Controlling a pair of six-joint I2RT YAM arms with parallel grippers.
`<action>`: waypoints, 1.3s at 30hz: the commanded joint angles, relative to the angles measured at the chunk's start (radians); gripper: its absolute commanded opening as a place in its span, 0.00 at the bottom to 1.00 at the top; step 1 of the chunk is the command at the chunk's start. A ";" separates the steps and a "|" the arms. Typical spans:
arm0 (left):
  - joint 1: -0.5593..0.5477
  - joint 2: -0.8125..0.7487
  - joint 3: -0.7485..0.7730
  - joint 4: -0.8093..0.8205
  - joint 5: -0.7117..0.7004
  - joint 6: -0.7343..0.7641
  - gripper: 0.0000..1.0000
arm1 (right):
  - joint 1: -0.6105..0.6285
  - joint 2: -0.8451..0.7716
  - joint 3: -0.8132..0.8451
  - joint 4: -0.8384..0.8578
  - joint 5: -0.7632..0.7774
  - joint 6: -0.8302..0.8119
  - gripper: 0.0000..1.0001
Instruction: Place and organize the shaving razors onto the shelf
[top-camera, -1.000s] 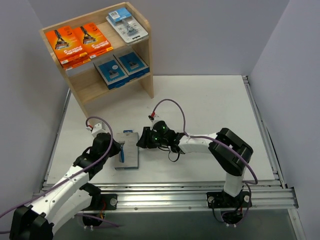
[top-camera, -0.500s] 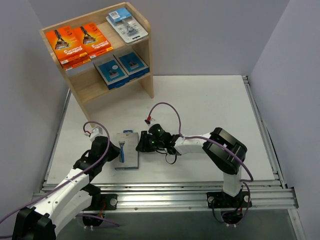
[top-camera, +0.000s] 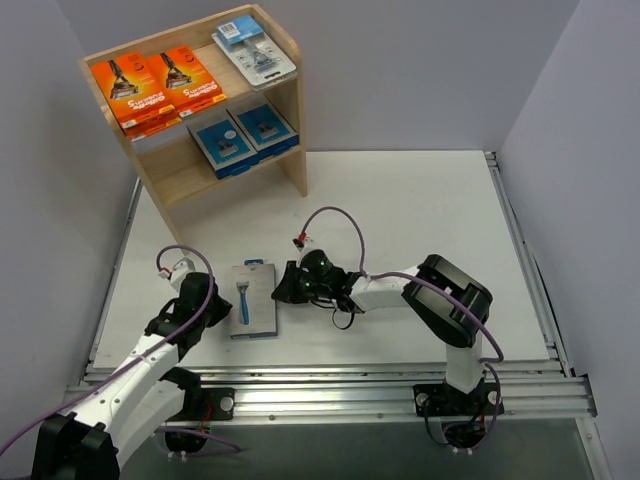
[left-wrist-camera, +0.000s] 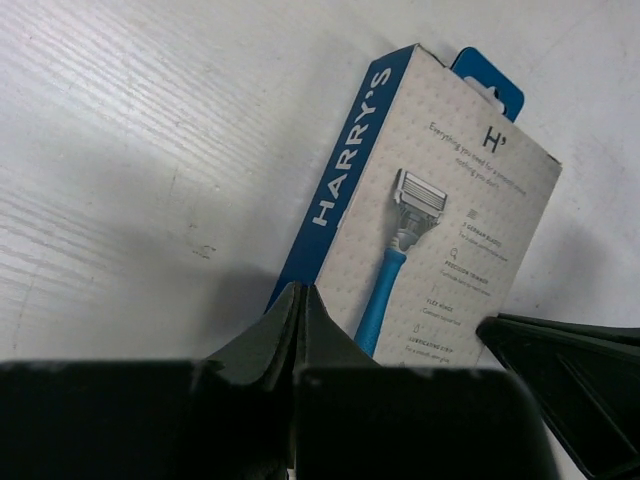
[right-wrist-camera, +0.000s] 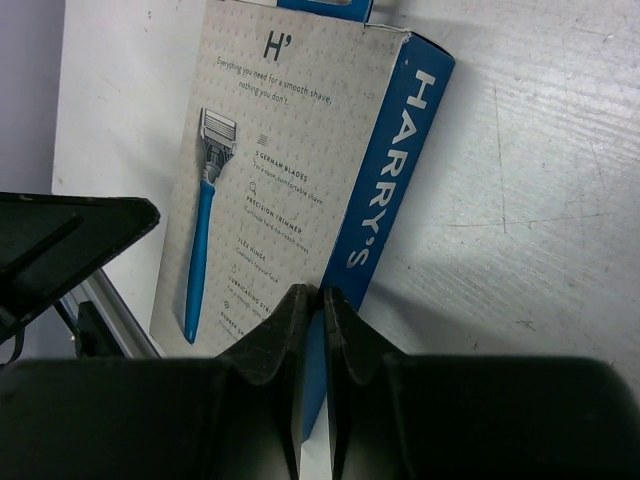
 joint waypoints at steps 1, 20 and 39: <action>0.013 0.023 0.003 0.004 0.002 -0.032 0.02 | -0.019 0.078 -0.082 -0.113 0.053 -0.013 0.01; 0.057 0.072 -0.080 0.254 0.161 -0.047 0.02 | -0.021 0.108 -0.139 -0.059 0.028 0.009 0.00; -0.006 -0.014 0.013 0.370 0.297 -0.020 0.02 | -0.018 0.140 -0.185 -0.082 0.048 0.061 0.00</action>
